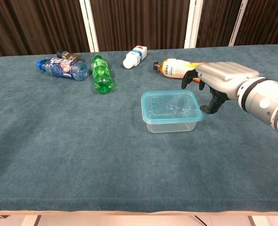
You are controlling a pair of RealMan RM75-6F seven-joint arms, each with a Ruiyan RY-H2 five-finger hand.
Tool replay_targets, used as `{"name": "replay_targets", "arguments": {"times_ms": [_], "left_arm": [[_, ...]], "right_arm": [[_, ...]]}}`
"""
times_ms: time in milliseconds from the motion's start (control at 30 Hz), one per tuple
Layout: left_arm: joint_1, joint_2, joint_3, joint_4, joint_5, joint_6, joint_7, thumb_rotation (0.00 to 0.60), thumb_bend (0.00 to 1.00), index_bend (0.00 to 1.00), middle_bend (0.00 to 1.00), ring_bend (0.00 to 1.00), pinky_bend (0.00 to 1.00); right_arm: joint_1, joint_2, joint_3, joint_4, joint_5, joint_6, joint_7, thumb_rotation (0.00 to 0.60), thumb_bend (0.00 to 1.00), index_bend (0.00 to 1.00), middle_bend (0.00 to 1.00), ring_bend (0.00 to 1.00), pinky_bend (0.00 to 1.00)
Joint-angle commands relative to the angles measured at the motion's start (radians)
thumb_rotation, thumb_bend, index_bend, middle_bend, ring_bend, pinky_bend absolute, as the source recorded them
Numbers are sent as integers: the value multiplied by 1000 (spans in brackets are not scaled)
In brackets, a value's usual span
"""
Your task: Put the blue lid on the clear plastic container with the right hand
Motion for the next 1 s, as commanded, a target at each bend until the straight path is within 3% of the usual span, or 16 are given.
{"name": "replay_targets", "arguments": {"times_ms": [33, 1000], "left_arm": [[0, 1, 0, 0, 1, 1, -1, 600, 496, 206, 99, 56, 348], [3, 5, 1, 3, 5, 10, -18, 600, 495, 207, 110, 70, 349]], "right_arm": [[3, -2, -2, 6, 7, -6, -2, 600, 455, 407, 311, 361, 489], [9, -17, -29, 89, 22, -86, 103, 600, 455, 402, 310, 326, 474]]}}
